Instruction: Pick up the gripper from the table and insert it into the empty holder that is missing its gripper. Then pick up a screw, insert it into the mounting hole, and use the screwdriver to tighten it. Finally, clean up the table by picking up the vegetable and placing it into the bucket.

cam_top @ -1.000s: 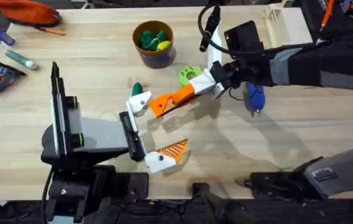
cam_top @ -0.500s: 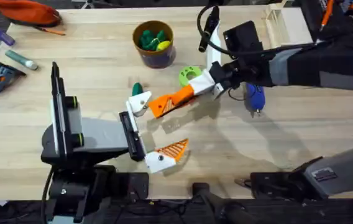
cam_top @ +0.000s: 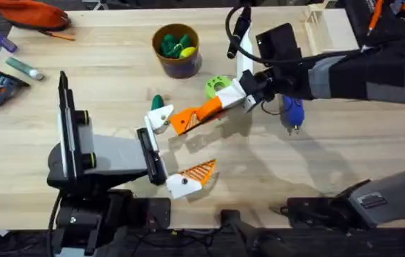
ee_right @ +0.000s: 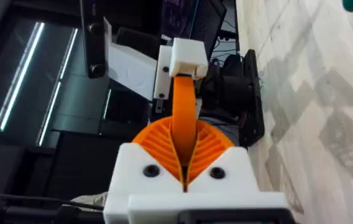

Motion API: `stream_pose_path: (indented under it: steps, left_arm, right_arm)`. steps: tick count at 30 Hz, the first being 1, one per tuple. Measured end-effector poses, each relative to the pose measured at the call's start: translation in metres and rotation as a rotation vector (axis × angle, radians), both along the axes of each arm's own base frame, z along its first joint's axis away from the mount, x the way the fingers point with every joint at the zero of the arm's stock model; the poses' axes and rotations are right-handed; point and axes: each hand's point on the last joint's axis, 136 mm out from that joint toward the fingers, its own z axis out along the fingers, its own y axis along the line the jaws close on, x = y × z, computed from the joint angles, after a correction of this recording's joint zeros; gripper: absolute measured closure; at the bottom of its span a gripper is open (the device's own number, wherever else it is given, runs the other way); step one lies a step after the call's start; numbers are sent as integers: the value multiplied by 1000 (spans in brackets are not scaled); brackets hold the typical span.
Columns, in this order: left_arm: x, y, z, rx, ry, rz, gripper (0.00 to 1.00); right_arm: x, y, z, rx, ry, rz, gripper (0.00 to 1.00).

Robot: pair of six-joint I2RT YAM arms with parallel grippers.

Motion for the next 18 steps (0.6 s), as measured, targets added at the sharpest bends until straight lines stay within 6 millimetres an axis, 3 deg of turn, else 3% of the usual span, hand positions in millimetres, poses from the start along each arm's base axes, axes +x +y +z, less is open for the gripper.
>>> stream_pose_path:
  steps: [18]
  left_arm:
    - [0, 0, 0, 0, 0, 0, 16]
  right_arm:
    - [-1, 4, 2, 2, -4, 12, 988]
